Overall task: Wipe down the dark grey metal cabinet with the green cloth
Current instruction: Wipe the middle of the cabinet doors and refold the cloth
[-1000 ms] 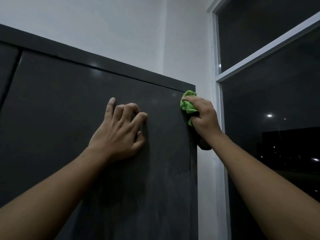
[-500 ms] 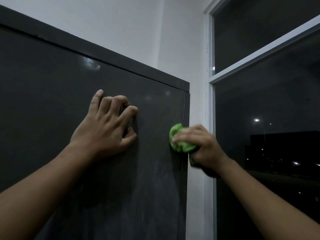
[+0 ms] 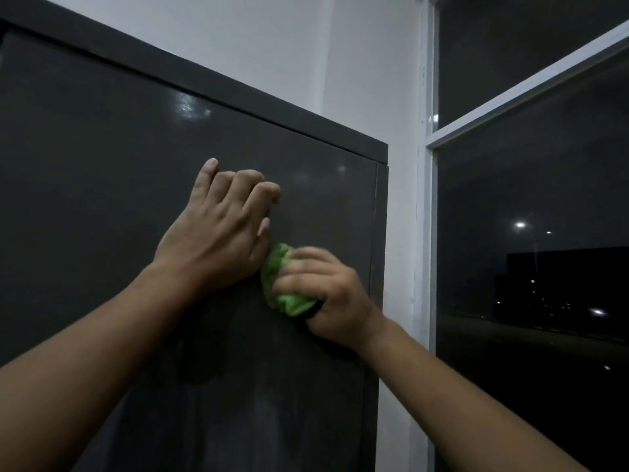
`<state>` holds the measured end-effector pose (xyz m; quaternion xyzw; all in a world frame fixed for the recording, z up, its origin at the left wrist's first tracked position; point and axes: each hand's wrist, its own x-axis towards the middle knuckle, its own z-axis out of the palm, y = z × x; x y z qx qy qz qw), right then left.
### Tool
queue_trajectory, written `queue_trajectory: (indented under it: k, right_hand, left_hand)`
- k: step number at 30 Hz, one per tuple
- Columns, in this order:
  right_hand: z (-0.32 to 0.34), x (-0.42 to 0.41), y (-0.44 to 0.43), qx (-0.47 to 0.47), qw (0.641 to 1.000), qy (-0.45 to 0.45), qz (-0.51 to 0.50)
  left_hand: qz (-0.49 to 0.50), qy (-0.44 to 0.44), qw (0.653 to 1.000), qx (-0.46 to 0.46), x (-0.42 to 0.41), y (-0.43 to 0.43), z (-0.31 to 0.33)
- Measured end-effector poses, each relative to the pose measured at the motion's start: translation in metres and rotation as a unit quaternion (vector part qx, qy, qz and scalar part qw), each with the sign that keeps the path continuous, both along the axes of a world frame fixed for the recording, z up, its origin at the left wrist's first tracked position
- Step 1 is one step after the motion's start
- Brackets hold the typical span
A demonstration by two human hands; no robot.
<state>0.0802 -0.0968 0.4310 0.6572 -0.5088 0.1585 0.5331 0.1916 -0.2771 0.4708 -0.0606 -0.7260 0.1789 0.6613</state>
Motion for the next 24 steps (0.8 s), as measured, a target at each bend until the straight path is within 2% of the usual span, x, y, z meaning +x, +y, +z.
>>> queue_trajectory:
  k: [3,5,6,8,10,11,14,18,22,24]
  right_hand:
    - [-0.013,0.006,0.012,0.176,0.984,-0.022,-0.030]
    - [-0.002,0.010,0.025,0.222,0.973,-0.032,-0.049]
    - [0.008,0.010,0.031,0.189,0.981,-0.028,-0.045]
    - [0.033,0.009,0.042,0.043,0.998,-0.026,-0.025]
    - [0.054,0.002,0.047,-0.112,0.992,-0.053,-0.038]
    - [0.059,0.000,0.046,-0.151,0.984,-0.080,-0.057]
    - [0.052,-0.007,0.043,-0.120,0.979,-0.133,-0.096]
    - [0.005,-0.013,0.046,-0.065,0.984,-0.147,-0.074]
    - [-0.047,-0.021,0.042,-0.082,0.990,-0.086,-0.079]
    - [-0.070,-0.021,0.042,-0.048,0.995,-0.031,-0.086]
  left_hand:
    - [-0.009,0.004,1.000,0.001,0.002,0.001,0.000]
    - [-0.014,0.006,1.000,0.004,0.002,0.001,0.001]
    - [-0.017,0.008,1.000,0.007,0.003,0.001,0.001]
    - [-0.023,0.009,1.000,0.012,0.002,0.001,0.001]
    - [-0.025,0.009,1.000,0.014,0.001,0.000,0.000]
    - [-0.024,0.008,1.000,0.013,0.001,0.000,0.000]
    - [-0.013,-0.001,1.000,0.005,0.001,-0.002,0.000]
    - [0.010,-0.004,1.000,-0.004,-0.002,-0.003,0.000]
    - [0.022,0.005,1.000,-0.003,-0.004,-0.001,-0.001]
    - [0.030,0.012,0.999,-0.004,-0.003,0.000,0.000]
